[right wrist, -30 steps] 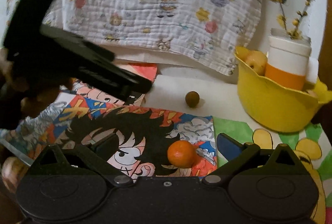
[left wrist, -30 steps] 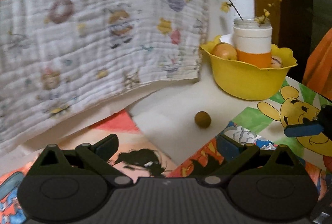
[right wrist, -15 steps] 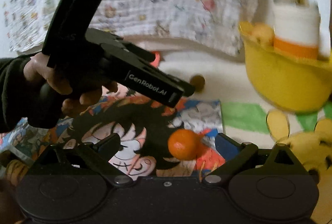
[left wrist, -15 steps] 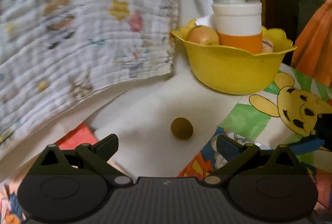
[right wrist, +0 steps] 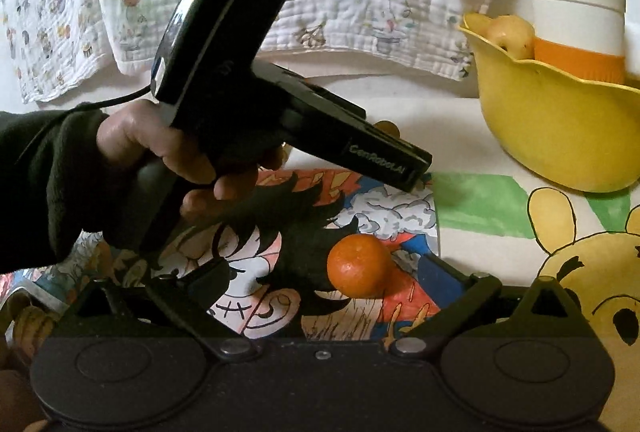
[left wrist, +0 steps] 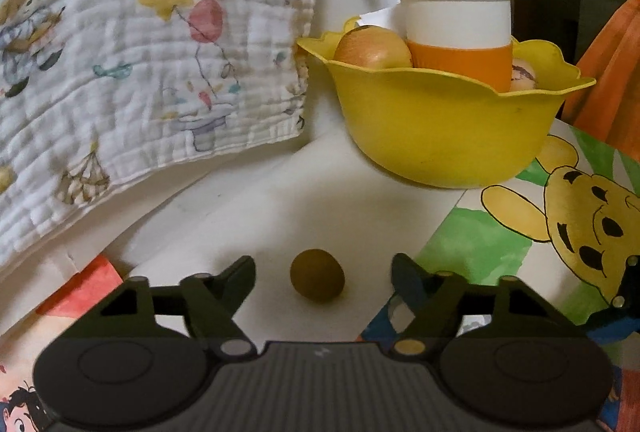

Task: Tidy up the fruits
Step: 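Grasp the small brown fruit with the left tool while the right tool grasps the mandarin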

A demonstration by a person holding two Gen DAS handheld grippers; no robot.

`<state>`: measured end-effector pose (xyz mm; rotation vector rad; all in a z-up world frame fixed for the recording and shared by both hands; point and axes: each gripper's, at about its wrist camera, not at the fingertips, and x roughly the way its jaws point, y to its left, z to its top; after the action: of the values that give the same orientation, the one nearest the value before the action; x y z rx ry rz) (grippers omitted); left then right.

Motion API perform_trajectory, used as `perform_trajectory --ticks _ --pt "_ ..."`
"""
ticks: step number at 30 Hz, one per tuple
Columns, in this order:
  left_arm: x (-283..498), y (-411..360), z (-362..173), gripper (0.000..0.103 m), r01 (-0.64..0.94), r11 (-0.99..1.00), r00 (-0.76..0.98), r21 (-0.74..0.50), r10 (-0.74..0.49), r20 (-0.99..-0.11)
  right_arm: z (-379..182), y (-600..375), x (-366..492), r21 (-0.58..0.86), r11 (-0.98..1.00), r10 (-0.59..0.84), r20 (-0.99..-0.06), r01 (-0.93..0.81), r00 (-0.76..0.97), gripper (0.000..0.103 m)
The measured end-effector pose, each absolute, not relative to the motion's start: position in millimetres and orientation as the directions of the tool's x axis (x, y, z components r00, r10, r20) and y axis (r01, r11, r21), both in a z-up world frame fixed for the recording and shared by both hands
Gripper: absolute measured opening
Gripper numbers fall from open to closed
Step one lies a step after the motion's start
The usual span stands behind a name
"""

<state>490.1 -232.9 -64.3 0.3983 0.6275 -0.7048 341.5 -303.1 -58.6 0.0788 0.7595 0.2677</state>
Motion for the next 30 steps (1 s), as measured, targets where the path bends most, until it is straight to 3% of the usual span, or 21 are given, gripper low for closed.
perform_trajectory --ticks 2,9,13,18,23,26,30 --pt "490.3 -233.4 -64.0 0.058 0.698 0.705 0.593 0.125 -0.471 -0.653 -58.3 -304.6 341.5 0.175 0.962 0.273 -0.666 -0.210 0.694 0.101" --pt "478.6 -229.8 -60.3 0.031 0.700 0.704 0.591 0.123 -0.473 -0.653 -57.9 -300.6 341.1 0.140 0.967 0.251 -0.671 -0.213 0.698 0.100" --pt "472.6 -224.8 -56.1 0.031 0.695 0.710 0.581 0.114 -0.461 -0.671 -57.3 -298.9 340.8 0.106 0.976 0.213 -0.673 -0.192 0.709 0.091" --pt "468.2 -212.2 -49.0 0.031 0.691 0.718 0.561 0.085 -0.458 -0.689 -55.3 -298.9 339.3 0.030 0.987 0.136 -0.680 -0.157 0.721 0.063" --pt "456.0 -199.3 -43.0 0.031 0.693 0.717 0.552 0.077 -0.459 -0.697 -54.5 -298.5 337.9 -0.008 0.988 0.107 -0.677 -0.152 0.728 0.042" --pt "450.9 -192.8 -43.8 0.031 0.689 0.723 0.543 0.062 -0.457 -0.704 -54.1 -297.0 337.5 -0.025 0.986 0.105 -0.673 -0.164 0.732 0.035" --pt "443.4 -188.0 -43.8 0.031 0.677 0.734 0.544 0.056 -0.448 -0.710 -52.2 -297.6 336.3 -0.027 0.985 0.109 -0.666 -0.170 0.738 0.035"
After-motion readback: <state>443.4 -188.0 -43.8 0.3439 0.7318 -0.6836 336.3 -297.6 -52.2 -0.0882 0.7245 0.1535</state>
